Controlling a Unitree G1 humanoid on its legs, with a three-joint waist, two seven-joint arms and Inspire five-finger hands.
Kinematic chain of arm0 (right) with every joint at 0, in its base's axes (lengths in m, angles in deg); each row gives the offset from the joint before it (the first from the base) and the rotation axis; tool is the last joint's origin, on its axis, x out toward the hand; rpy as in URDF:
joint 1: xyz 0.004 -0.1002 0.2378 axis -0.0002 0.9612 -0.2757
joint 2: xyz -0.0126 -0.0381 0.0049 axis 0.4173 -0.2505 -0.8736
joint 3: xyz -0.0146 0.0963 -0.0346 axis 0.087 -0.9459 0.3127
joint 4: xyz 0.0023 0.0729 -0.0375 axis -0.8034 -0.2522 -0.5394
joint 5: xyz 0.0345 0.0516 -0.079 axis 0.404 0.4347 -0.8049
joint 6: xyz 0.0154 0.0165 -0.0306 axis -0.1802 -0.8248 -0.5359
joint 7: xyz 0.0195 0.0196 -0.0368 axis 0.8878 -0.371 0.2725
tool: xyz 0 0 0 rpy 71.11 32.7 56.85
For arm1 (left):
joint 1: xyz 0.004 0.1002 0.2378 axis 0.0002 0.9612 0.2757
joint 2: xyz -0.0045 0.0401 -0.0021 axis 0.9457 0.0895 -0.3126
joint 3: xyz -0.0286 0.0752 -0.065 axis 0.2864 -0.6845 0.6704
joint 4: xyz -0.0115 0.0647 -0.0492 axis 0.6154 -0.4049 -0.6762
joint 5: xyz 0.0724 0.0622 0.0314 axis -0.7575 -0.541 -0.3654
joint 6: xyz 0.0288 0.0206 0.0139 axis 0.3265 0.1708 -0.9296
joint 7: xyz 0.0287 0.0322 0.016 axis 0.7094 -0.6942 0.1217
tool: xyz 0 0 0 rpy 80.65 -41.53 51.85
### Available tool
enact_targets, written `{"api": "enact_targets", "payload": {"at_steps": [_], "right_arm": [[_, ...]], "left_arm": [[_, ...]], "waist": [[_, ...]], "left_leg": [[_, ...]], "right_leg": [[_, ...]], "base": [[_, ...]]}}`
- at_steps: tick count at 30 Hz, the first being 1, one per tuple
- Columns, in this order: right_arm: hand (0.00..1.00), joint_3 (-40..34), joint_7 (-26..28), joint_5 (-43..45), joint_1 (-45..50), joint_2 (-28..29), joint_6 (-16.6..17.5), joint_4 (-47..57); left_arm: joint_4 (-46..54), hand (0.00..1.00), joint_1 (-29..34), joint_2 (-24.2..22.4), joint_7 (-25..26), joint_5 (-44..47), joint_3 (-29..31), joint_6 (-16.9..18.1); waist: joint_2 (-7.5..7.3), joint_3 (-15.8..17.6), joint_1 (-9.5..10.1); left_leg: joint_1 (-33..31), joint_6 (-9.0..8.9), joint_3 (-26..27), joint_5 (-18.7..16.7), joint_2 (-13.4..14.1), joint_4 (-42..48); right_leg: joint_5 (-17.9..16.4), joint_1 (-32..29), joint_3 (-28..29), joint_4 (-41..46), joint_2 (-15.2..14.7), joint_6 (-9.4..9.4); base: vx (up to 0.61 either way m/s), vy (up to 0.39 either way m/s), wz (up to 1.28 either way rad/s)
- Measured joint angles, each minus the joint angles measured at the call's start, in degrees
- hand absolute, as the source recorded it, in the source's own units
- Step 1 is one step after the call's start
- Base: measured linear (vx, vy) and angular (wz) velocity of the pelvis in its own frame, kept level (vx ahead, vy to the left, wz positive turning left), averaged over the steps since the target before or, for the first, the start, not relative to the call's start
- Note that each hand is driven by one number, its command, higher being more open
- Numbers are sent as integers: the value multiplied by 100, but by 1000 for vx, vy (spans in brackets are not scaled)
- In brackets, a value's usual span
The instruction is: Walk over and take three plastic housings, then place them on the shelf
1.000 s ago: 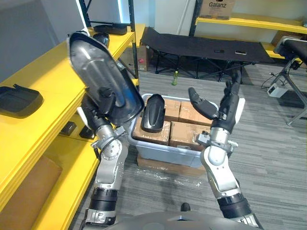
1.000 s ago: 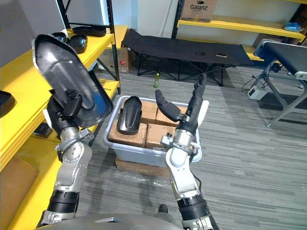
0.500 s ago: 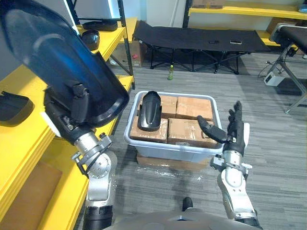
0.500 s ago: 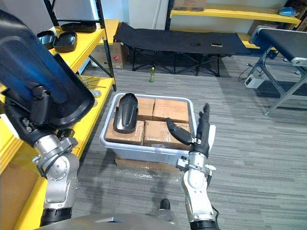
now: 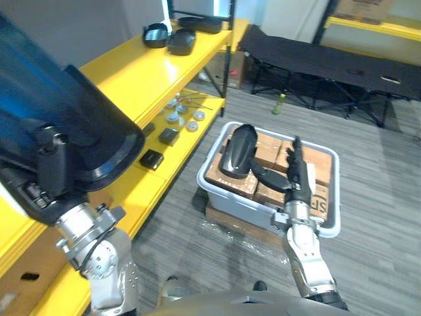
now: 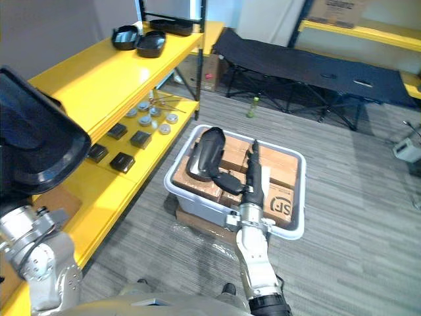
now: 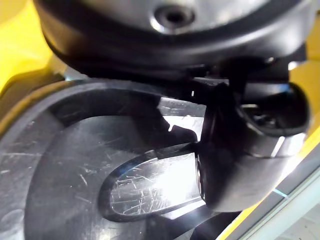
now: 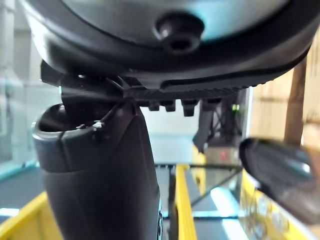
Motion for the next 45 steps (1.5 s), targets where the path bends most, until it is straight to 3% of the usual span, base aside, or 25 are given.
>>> {"api": "enact_targets", "payload": {"at_steps": [6,9,12,14,15,16,18,20,25,27,29,30,34,40,43,45], "right_arm": [[100,232,2,-55,-544,-21,-103,0],[100,253,172,-47,-592,-102,-137,-1],[100,254,392,-59,-545,-236,-197,-34],[100,138,457,-74,-406,-246,-210,-87],[100,51,458,-83,-325,-260,-232,-85],[100,12,453,-84,-309,-291,-237,-81],[100,-144,510,-38,-194,-454,-241,-73],[100,-140,637,247,-172,-401,-241,-62],[100,-3,903,521,-169,-133,-190,-34],[100,54,905,499,-98,-137,-1,34],[100,56,922,488,-97,-148,159,50],[100,74,1077,489,-118,-146,240,103],[100,164,1695,490,-160,-244,382,180],[100,172,2007,500,-139,-461,504,348],[100,281,1846,510,-185,-461,664,511],[100,435,1617,656,-259,-431,769,662]], "left_arm": [[68,0,491,-92,-719,414,224,118],[68,0,553,-101,-981,420,131,57],[61,0,533,-86,-1238,435,-32,-136],[44,0,515,-42,-1493,471,-250,-256],[41,0,525,-14,-1673,493,-323,-261],[41,0,522,-12,-1759,512,-339,-260],[41,0,569,-18,-1900,577,-520,-256],[42,0,666,-8,-1950,580,-495,-175],[29,0,656,256,-2606,1209,-691,-154],[-169,0,281,369,-3063,1574,-975,-161],[-227,0,79,371,-3291,1749,-1141,-161],[-211,0,-45,363,-3416,1785,-1181,-140],[-194,0,-41,373,-3171,1736,-1169,-103],[-195,0,10,383,-2737,1402,-1147,-103],[-195,0,66,410,-2664,1280,-1085,-103],[-172,0,66,420,-2607,1144,-935,-103]], "waist": [[-12,1,299],[52,38,267],[83,59,117],[85,64,-8],[117,89,-29],[179,121,-55],[405,146,-9],[465,110,-35],[250,104,-171],[156,105,-377],[147,104,-388],[134,94,-289],[155,94,-208],[119,184,-276],[84,280,-183],[51,385,-50]], "left_leg": [[-39,4,-322,59,-95,-24],[-164,-3,-500,33,-107,196],[-300,136,-462,198,-177,266],[-440,592,270,378,-199,284],[-450,915,745,383,-66,209],[-460,903,957,424,35,206],[-409,569,1035,733,84,22],[-359,482,1126,790,35,-88],[-439,354,1082,784,-167,-148],[-528,384,536,866,-423,-185],[-504,350,297,1044,-517,-387],[-487,315,216,1172,-534,-554],[-512,286,214,1211,-455,-559],[-674,252,214,1155,-399,-419],[-942,284,212,914,-403,77],[-1285,321,172,435,-434,974]], "right_leg": [[-86,154,-342,8,-64,44],[-268,193,-496,287,-90,52],[-483,297,-838,513,-189,57],[-658,459,-1270,661,-317,26],[-753,499,-1457,759,-353,66],[-785,554,-1566,786,-348,89],[-969,510,-1676,1061,-439,158],[-1022,387,-1593,1229,-551,184],[-1176,237,-1373,1482,-743,271],[-1656,154,-430,1849,-596,67],[-1734,148,-85,1975,-592,79],[-1800,165,-126,1940,-583,158],[-1796,200,-124,1770,-473,193],[-1825,105,-118,1746,-421,168],[-1837,52,-122,1770,-441,176],[-1918,118,-140,1863,-523,181]], "base": [[4,17,32],[16,17,32],[-8,13,72],[-45,3,112],[-34,-13,84],[-64,-35,90],[-41,17,48],[21,57,-12],[45,39,10],[7,-37,124],[12,-35,98],[15,-59,41],[-13,-66,2],[-68,2,-2],[-45,39,-1],[-2,76,2]]}}
